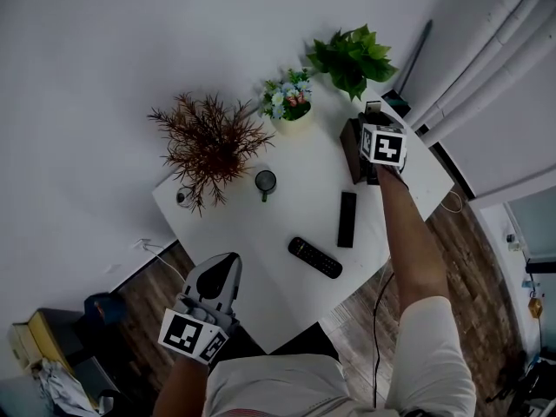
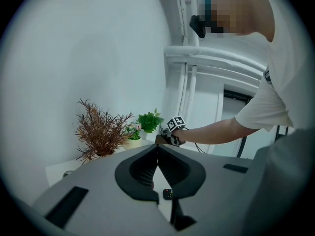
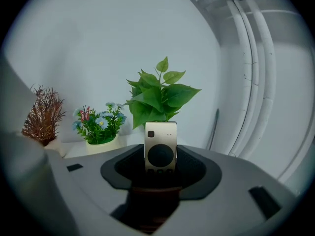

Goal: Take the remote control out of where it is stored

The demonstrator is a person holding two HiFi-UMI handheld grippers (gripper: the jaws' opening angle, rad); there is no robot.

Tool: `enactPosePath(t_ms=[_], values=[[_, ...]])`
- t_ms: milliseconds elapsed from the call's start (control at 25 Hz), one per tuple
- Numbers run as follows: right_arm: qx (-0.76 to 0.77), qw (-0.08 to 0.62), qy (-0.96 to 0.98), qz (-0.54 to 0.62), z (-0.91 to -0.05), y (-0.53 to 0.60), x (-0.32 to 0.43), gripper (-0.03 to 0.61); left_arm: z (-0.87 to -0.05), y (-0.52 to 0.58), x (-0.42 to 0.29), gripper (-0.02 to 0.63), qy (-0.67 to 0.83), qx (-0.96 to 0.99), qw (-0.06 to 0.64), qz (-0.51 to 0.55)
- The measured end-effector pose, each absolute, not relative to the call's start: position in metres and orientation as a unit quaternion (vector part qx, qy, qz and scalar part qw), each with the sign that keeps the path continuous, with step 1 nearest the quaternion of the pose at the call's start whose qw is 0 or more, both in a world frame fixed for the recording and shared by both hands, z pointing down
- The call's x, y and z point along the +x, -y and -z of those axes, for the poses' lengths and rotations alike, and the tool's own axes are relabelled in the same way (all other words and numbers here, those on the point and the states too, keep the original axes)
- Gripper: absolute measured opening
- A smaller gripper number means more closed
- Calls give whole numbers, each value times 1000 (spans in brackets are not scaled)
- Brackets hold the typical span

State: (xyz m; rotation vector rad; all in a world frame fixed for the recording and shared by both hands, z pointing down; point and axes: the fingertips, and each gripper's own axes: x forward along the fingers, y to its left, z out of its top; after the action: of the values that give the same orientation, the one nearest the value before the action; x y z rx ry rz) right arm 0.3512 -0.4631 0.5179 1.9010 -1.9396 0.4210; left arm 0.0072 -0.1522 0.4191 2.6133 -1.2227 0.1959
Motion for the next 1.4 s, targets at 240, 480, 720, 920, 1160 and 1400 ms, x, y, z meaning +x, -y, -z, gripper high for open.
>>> enactPosePath(t_ms=[240,480,720,920,1160,1400], values=[[677,193,694,-151,-517,466,350,199,-419,148,2,8,421,896,124,-71],[682,143,711,-99,-480,461,347,196,-418,146,-2,8,421,896,123,-68],[675,105,730,-30,-416,432,337,196,-410,145,1,8,409,903,119,-59],[650,91,754,-4,-375,389,317,196,-400,144,3,8,397,909,114,-49],[592,114,797,-35,-369,312,273,196,-384,140,4,8,378,919,106,-32],[531,181,825,-64,-397,235,221,196,-379,134,-8,8,369,922,110,-21]])
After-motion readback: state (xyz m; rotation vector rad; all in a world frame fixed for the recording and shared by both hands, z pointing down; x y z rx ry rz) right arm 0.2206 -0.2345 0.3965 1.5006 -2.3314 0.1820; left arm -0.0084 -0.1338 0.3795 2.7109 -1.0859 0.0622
